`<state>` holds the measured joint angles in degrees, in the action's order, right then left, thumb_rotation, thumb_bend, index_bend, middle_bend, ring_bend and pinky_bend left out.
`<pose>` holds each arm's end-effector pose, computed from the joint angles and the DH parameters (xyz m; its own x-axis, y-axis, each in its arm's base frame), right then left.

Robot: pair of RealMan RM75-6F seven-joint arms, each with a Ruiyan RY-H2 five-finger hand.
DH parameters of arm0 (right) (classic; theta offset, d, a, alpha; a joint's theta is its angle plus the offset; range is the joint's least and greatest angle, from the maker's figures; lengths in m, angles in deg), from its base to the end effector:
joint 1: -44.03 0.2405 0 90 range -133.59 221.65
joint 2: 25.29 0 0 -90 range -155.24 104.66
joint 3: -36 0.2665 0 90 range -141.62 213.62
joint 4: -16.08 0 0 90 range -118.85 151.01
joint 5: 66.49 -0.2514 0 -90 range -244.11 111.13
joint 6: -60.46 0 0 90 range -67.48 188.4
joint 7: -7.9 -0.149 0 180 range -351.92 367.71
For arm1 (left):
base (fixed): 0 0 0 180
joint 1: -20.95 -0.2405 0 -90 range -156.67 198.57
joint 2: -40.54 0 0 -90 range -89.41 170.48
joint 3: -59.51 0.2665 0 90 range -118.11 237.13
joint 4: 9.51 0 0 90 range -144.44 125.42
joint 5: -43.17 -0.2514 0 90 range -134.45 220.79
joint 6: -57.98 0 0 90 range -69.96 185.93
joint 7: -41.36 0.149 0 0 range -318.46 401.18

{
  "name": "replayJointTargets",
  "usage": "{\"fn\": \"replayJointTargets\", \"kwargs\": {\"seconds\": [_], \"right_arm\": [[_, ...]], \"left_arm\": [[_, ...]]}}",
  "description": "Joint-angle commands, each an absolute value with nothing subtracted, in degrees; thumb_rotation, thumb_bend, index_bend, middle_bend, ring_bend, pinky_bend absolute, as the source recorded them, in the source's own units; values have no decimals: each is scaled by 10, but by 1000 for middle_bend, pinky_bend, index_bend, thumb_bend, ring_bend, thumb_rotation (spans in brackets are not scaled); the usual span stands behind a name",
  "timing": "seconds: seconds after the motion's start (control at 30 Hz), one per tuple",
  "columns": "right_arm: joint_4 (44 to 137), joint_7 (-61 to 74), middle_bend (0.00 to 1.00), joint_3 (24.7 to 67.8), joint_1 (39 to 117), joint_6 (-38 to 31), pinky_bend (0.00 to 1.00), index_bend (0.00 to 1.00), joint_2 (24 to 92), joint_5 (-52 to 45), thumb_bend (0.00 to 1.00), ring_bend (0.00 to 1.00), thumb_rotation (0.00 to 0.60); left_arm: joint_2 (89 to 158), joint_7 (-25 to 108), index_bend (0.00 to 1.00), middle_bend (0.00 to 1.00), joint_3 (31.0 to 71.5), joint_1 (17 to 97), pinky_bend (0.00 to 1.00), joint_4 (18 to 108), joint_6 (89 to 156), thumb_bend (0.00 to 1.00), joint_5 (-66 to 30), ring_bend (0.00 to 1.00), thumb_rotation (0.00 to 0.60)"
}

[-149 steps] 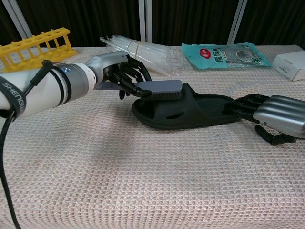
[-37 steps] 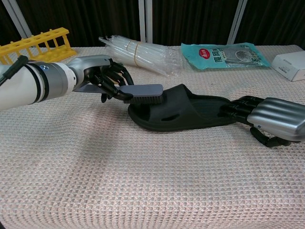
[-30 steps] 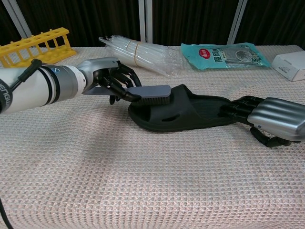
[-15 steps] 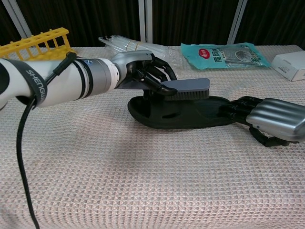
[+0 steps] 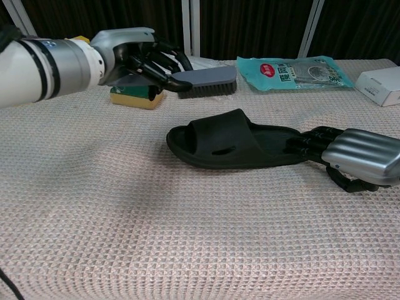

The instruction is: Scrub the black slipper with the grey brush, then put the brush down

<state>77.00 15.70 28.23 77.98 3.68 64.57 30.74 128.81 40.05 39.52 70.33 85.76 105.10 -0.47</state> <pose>-0.2987 -0.3001 -0.0711 0.8182 -0.1739 0.5481 -0.5059 -0.6709 0.5422 -0.0629 0.3703 -0.0611 -0.2115 0.5418 0.8135 0.9484 -0.0874 0.3048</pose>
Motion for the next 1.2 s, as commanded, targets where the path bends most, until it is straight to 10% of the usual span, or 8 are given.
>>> {"fn": "replayJointTargets", "kwargs": {"seconds": [0.03, 0.57, 1.2], "right_arm": [[772, 158, 0, 283, 779, 33, 0, 0, 643, 308, 806, 0, 600], [895, 146, 0, 310, 728, -157, 0, 0, 515, 336, 778, 0, 600], [991, 72, 0, 385, 689, -280, 0, 0, 424, 320, 778, 0, 600]], "left_arm": [[1236, 372, 737, 734, 422, 652, 662, 891, 1071, 436, -48, 688, 600], [1151, 239, 737, 733, 490, 525, 662, 848, 1114, 435, -194, 688, 600], [1247, 259, 726, 724, 530, 519, 655, 718, 1098, 428, -244, 684, 600]]}}
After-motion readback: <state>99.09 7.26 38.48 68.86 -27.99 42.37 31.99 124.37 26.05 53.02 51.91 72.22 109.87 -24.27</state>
